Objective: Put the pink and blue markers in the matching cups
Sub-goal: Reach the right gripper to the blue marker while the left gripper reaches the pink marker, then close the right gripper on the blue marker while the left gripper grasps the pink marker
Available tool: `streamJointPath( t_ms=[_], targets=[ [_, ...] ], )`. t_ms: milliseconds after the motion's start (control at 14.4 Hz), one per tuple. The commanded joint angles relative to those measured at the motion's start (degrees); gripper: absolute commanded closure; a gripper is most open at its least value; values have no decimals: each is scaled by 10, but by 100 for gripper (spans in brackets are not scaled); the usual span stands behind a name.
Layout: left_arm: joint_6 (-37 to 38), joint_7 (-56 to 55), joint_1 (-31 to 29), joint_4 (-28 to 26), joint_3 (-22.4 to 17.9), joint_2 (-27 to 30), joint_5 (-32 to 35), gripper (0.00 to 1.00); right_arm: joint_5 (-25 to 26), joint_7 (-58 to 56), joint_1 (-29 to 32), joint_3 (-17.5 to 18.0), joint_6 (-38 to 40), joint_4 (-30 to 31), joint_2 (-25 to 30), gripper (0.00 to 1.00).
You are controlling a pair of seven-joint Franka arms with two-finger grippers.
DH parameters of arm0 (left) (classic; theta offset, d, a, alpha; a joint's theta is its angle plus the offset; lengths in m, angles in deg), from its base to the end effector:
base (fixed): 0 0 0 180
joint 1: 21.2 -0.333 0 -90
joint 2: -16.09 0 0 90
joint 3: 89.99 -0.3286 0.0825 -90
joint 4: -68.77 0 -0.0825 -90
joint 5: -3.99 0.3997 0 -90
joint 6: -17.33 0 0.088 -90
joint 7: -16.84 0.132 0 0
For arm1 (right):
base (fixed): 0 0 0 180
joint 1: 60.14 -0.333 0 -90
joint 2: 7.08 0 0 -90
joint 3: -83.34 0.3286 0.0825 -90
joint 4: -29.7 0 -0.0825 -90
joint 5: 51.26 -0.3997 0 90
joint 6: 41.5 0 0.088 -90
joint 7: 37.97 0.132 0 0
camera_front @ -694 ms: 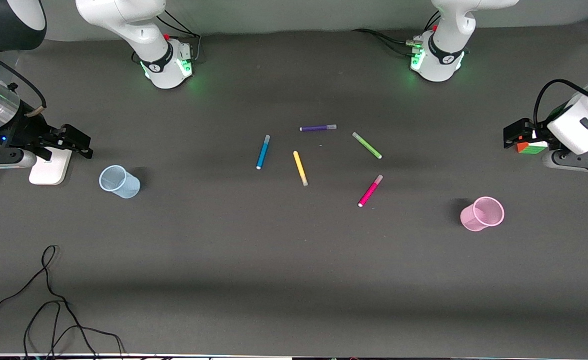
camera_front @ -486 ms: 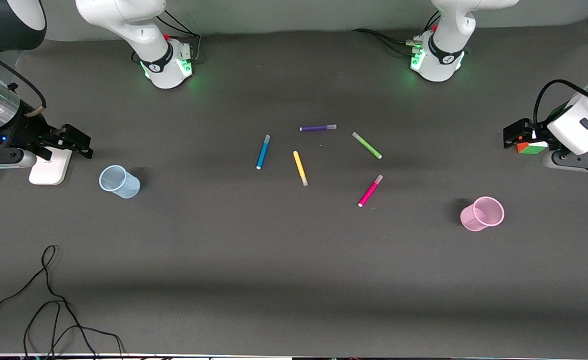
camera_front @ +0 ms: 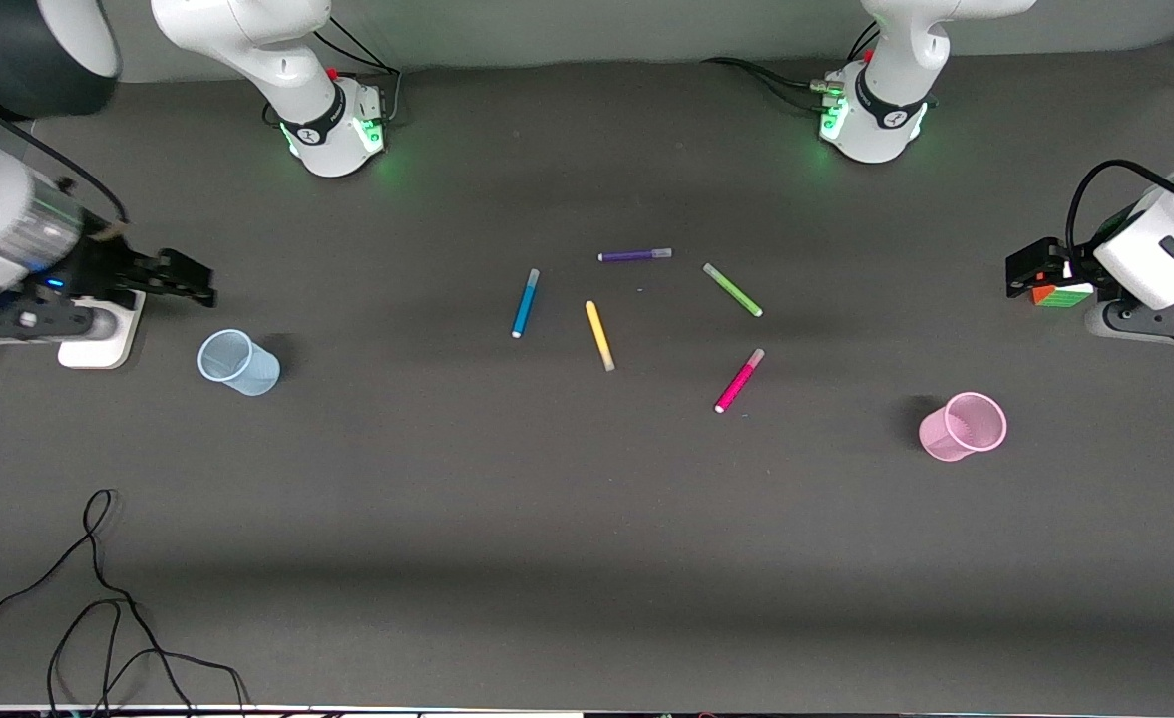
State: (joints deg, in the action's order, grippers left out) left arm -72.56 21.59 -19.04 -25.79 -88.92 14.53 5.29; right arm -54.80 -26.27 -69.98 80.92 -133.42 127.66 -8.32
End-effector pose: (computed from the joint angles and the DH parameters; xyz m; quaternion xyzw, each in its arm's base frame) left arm 0.5701 -0.0290 0.5579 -0.9960 0.0701 0.0545 0.0104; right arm 0.5621 0.0814 0.5354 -0.9967 0.0403 0.0676 0.0193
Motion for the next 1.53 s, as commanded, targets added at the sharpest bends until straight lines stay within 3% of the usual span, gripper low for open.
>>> streamJointPath(
  t_ms=[0, 347, 694, 903, 1181, 1458],
  targets=[
    [-6, 14, 17, 3, -1, -1, 3, 0, -69, 78, -26, 5, 10, -12, -59, 0],
    [-24, 41, 67, -4, 32, -33, -1, 0, -173, 162, -91, 44, 9, -15, -191, 0],
    [-103, 33, 122, -46, 48, -49, -4, 0, -276, 214, -118, 48, -42, -15, -297, 0],
    [-120, 38, 129, -72, 49, -51, -11, 1, -275, 247, -160, 48, -111, -11, -335, 0],
    [-236, 40, 142, -168, 59, -62, -19, 3, -269, 286, -205, 48, -180, -10, -371, 0],
    [-309, 33, 165, -186, 59, -136, -19, 2, -234, 280, -210, 48, -227, 34, -373, 0]
  ],
)
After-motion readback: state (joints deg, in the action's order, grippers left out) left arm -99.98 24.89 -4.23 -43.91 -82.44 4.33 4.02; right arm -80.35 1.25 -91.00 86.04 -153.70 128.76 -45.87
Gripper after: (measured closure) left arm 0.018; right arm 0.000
